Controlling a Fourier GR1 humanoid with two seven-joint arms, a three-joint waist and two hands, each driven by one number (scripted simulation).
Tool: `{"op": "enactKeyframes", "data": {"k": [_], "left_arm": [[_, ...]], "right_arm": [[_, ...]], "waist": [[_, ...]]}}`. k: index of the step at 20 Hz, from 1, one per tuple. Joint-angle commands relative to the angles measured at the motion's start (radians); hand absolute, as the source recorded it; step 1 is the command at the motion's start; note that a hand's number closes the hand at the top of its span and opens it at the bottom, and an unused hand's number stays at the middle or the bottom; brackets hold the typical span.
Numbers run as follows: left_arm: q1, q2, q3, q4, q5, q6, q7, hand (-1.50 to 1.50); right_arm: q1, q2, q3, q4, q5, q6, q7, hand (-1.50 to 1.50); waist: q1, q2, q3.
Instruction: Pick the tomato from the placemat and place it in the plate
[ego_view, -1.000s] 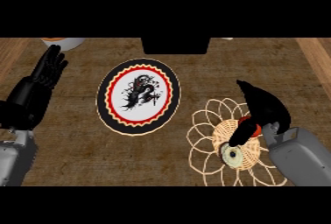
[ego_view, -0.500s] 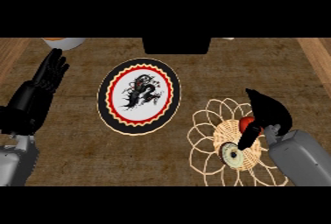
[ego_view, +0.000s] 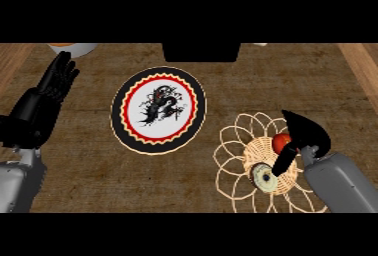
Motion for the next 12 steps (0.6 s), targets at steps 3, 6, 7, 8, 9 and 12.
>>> {"op": "enactKeyframes", "data": {"k": [3, 6, 7, 8, 9, 12], "left_arm": [[-0.020, -0.007, 0.021, -0.050, -0.015, 0.001, 0.079, 0.00], [0.001, -0.037, 0.016, 0.074, -0.037, -0.035, -0.080, 0.00], [-0.049, -0.040, 0.022, 0.001, -0.029, -0.007, 0.047, 0.00], [-0.048, 0.009, 0.065, 0.035, -0.002, -0.054, 0.027, 0.00], [0.012, -0.066, -0.024, -0.042, -0.073, 0.013, 0.022, 0.00], [-0.001, -0.008, 0.044, -0.064, -0.012, -0.035, 0.059, 0.00]], "right_arm": [[0.072, 0.039, -0.017, 0.069, 0.069, -0.017, -0.044, -1.50], [-0.009, 0.090, -0.012, 0.216, 0.119, -0.027, -0.053, -1.50], [0.001, 0.056, -0.050, 0.160, 0.102, 0.030, -0.051, -1.50], [-0.016, 0.084, -0.018, 0.182, 0.140, 0.009, -0.020, -1.50], [0.047, 0.070, 0.001, 0.184, 0.156, -0.023, -0.074, -1.50], [0.055, 0.086, 0.027, 0.152, 0.261, -0.203, -0.183, 1.50]], "waist": [[0.000, 0.002, 0.004], [0.003, 0.006, 0.003], [-0.001, 0.003, 0.004], [0.002, 0.004, 0.003], [0.002, 0.003, 0.004], [0.005, 0.001, 0.004]]}}
